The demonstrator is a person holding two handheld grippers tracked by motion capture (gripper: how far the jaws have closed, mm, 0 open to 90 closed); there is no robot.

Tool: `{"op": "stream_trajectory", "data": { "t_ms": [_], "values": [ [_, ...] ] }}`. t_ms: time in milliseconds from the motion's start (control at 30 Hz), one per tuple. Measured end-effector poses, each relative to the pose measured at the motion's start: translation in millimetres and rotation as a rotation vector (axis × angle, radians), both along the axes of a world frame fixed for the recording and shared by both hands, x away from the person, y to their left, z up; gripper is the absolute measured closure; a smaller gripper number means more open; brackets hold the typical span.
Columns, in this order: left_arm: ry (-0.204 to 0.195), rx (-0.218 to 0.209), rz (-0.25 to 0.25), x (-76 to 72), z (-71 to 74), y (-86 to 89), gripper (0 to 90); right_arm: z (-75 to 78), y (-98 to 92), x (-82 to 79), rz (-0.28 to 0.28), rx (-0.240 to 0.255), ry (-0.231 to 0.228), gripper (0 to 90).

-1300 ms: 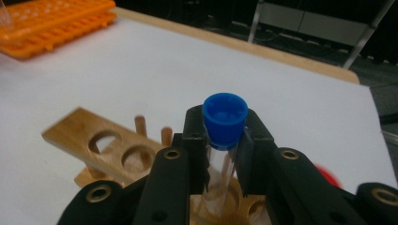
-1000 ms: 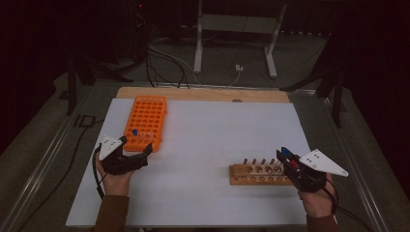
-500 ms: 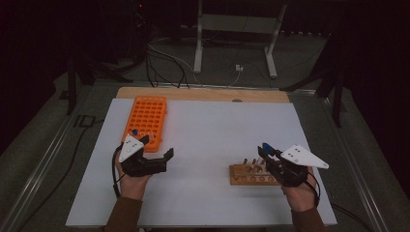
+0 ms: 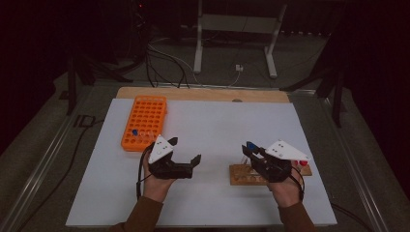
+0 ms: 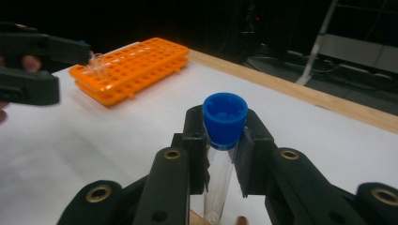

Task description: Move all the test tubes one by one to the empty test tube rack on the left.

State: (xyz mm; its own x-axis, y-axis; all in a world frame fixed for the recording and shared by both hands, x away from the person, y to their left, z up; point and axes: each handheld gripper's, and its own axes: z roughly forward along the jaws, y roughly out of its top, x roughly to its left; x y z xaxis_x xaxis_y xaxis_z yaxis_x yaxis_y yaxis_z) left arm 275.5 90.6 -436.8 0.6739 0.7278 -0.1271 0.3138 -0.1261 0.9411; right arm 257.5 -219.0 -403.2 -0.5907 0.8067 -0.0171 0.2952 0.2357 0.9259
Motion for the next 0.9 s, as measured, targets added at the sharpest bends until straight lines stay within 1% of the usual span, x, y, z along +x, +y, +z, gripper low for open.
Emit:
{"op": "stream_trajectory", "data": {
  "t_ms": [100,233,367,500,533,600,667,733,800,867,900],
  "values": [
    [-0.003,0.011,-0.043,-0.9,0.9,-13.0,2.8,-1.2,4.8,1.0,0.018,0.007,0.01,76.3],
    [0.0,0.011,-0.094,-1.6,0.8,-30.0,5.3,-2.0,11.0,1.2,0.039,0.022,0.015,76.2],
    [-0.013,0.024,-0.122,-3.4,1.4,-45.5,6.2,-2.3,17.5,1.0,0.055,0.028,0.018,76.2],
    [-0.009,0.047,-0.163,-5.5,1.5,-60.3,6.6,-3.0,24.0,1.0,0.073,0.028,0.02,76.2],
    [-0.008,0.052,-0.167,-5.7,1.3,-63.5,7.2,-3.1,25.5,1.0,0.077,0.031,0.018,76.2],
    [0.0,0.063,-0.159,-5.9,0.1,-69.2,8.8,-3.4,28.3,0.9,0.089,0.042,0.024,76.2],
    [0.002,0.064,-0.161,-6.0,-1.4,-72.4,14.6,-4.2,30.7,1.0,0.101,0.058,0.035,76.2],
    [0.002,0.067,-0.168,-6.5,-2.7,-74.2,19.9,-5.2,33.2,0.7,0.11,0.059,0.042,76.2],
    [0.0,0.061,-0.191,-7.3,-3.7,-74.6,33.4,-6.1,35.0,0.9,0.118,0.064,0.044,76.2],
    [-0.002,0.058,-0.222,-7.8,-4.3,-74.7,49.2,-6.6,36.4,0.8,0.126,0.073,0.053,76.2],
    [-0.002,0.057,-0.227,-8.4,-4.6,-75.4,55.7,-6.8,37.0,0.7,0.131,0.077,0.059,76.2]
  ]
}}
